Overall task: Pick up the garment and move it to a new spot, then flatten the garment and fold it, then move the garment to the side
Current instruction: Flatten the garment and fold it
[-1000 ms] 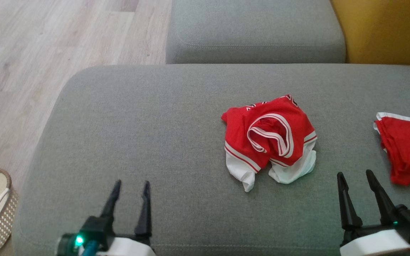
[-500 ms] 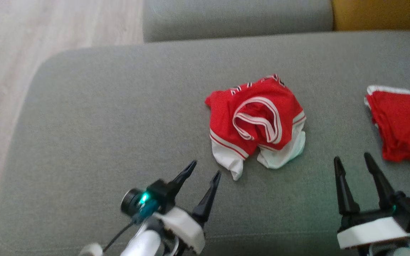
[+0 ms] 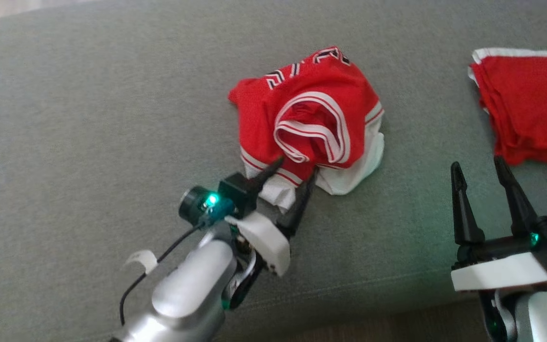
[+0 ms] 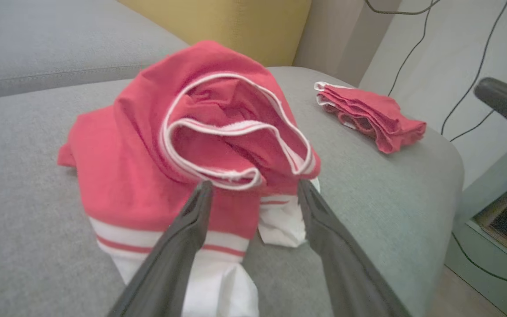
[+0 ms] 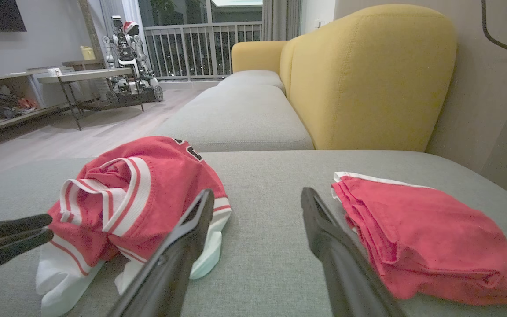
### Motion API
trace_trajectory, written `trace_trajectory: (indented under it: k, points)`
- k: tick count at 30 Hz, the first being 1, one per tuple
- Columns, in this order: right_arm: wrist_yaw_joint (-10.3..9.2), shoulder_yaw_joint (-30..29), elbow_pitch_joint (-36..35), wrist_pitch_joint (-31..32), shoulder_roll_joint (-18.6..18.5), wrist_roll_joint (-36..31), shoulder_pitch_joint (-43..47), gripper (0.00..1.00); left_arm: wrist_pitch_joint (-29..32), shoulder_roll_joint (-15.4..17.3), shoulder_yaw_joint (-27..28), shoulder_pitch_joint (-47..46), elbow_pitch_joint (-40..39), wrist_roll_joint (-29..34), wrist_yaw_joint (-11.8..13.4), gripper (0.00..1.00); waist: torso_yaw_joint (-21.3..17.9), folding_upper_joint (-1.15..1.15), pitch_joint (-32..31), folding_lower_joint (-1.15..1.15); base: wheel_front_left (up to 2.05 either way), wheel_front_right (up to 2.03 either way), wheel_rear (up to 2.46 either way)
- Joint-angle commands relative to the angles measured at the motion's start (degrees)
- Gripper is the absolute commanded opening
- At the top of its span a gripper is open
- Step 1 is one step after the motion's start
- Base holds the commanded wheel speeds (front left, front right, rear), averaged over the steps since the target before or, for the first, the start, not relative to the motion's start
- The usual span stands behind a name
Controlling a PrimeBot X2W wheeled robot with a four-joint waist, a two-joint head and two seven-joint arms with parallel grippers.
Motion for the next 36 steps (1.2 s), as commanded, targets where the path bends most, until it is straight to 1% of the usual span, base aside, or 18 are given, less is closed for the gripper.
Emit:
trace_trajectory:
  k: [1, 3, 7, 8, 9, 11, 12, 15, 17, 21, 25, 28, 31, 34, 36]
  points:
    - [-0.02, 1.3, -1.9, -0.4, -0.6, -0.2, -1.6, 1.0, -0.7, 0.0, 1.4, -2.7, -1.3, -0.4, 1.3, 1.0, -1.4, 0.0, 1.3, 0.0, 0.0, 0.0, 0.0]
    - [-0.02, 1.5, -1.7, -0.4, -0.6, 0.0, -1.7, 1.0, -0.7, 0.0, 1.5, -3.4, -1.2, -0.9, 2.6, 1.0, -1.9, 0.0, 1.5, 0.0, 0.0, 0.0, 0.0]
    - [-0.02, 1.8, -1.6, -0.4, -0.6, 0.3, -1.9, 1.0, -0.7, 0.0, 1.6, -4.3, -0.9, -1.7, 4.1, 1.0, -2.6, 0.0, 1.8, 0.0, 0.0, 0.0, 0.0]
    - [-0.02, 1.8, -1.6, -0.4, -0.6, 0.3, -2.0, 1.0, -0.7, 0.0, 1.6, -4.4, -0.7, -1.7, 4.5, 0.98, -2.8, 0.0, 1.9, 0.0, 0.0, 0.0, 0.0]
    - [-0.02, 1.9, -1.6, -0.4, -0.6, 0.4, -2.0, 1.0, -0.7, 0.0, 1.7, -4.5, -0.4, -1.8, 4.9, 0.58, -2.9, 0.0, 1.9, 0.0, 0.0, 0.0, 0.0]
    - [-0.02, 1.9, -1.8, -0.4, -0.6, 0.5, -2.1, 1.0, -0.7, 0.0, 1.8, -4.8, 0.0, -2.3, 5.2, 0.07, -3.2, 0.0, 2.2, 0.0, 0.0, 0.0, 0.0]
    - [-0.02, 1.9, -1.8, -0.4, -0.6, 0.5, -2.3, 1.0, -0.7, 0.0, 2.0, -5.1, 0.2, -2.5, 5.3, 0.0, -3.3, 0.0, 2.3, 0.0, 0.0, 0.0, 0.0]
    - [-0.02, 1.9, -1.8, -0.4, -0.6, 0.5, -2.7, 1.0, -0.7, 0.0, 2.9, -5.8, 0.6, -2.9, 5.5, 0.0, -3.6, 0.0, 2.6, 0.0, 0.0, 0.0, 0.0]
    - [-0.02, 1.9, -1.7, -0.4, -0.6, 0.6, -3.0, 1.0, -0.7, 0.0, 3.7, -6.1, 0.5, -3.4, 4.9, 0.0, -3.9, 0.0, 2.2, 0.0, 0.0, 0.0, 0.0]
    - [-0.02, 1.9, -1.3, -0.4, -0.6, 1.1, -2.7, 1.0, -0.7, 0.0, 4.5, -7.0, -1.2, -4.0, 2.0, 0.0, -4.2, 0.0, -0.1, 0.0, 0.0, 0.0, 0.0]
    - [-0.02, 2.2, -0.6, -0.4, -0.6, 2.1, -1.7, 1.0, -0.2, 0.0, 4.4, -9.1, -2.3, -6.7, -1.4, 0.0, -4.8, 0.0, -4.0, 0.0, 0.0, 0.0, 0.0]
    - [-0.02, 2.5, -0.2, -0.4, -0.6, 2.7, -0.7, 1.0, 4.4, 0.0, 4.4, -11.6, -3.8, -10.6, -3.6, 0.0, -5.6, 0.0, -7.3, 0.0, 0.0, 0.0, 0.0]
    - [-0.02, 2.6, 0.2, -0.4, -0.6, 3.4, 0.2, 1.0, 11.8, 0.0, 5.2, -15.1, -6.5, -15.1, -4.7, 0.0, -6.6, 0.0, -10.1, 0.0, 0.0, 0.0, 0.0]
    - [-0.02, 2.8, 0.5, -0.4, -0.6, 3.8, 1.2, 1.0, 18.5, 0.0, 8.0, -19.3, -9.2, -20.7, -4.8, 0.0, -7.9, 0.0, -12.5, 0.0, 0.0, 0.0, 0.0]
    - [-0.02, 3.0, 0.5, -0.4, -0.6, 4.0, 1.7, 1.0, 22.0, 0.0, 10.2, -22.2, -10.6, -24.3, -3.8, 0.0, -8.7, 0.0, -13.7, 0.0, 0.0, 0.0, 0.0]
